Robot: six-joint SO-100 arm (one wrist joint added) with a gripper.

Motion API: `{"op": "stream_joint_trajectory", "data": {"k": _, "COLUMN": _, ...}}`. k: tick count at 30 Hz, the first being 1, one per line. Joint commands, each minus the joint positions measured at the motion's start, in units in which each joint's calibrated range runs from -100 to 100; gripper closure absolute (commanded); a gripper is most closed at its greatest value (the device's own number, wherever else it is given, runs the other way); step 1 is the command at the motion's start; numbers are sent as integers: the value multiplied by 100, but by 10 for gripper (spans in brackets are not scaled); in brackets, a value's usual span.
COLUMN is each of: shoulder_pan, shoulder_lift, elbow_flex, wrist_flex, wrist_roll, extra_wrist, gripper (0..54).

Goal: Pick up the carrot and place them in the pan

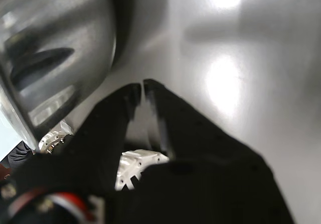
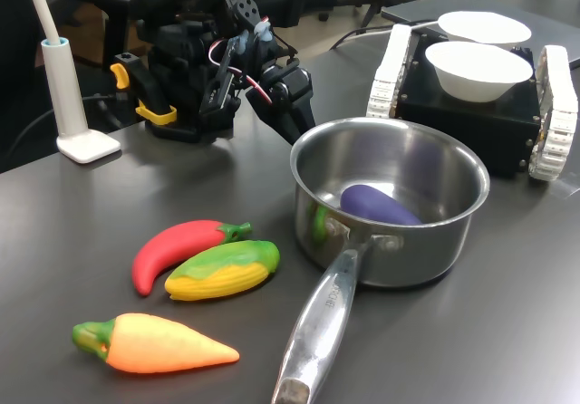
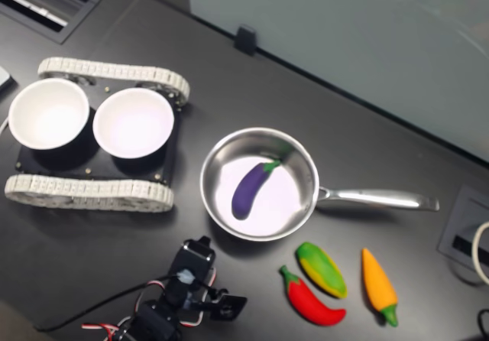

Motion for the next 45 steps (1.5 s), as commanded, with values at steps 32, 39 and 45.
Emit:
{"op": "stream_joint_trajectory", "data": {"k": 32, "shoulder_pan": -112, "shoulder_lift": -75, "elbow_flex": -173, "wrist_flex": -83, "wrist_roll": 249, "extra_wrist": 50, "gripper": 534}}
{"op": "stream_joint_trajectory", "data": {"k": 39, "shoulder_pan": -135, "shoulder_lift": -75, "elbow_flex": -173, "wrist_flex": -83, "wrist_roll": 264, "extra_wrist": 50, "gripper": 534}}
{"op": "stream_joint_trajectory", "data": {"k": 45, "shoulder_pan": -146, "shoulder_lift": -75, "elbow_flex": -173, "wrist_flex": -92, "wrist_roll": 264, "extra_wrist": 50, "gripper": 534}}
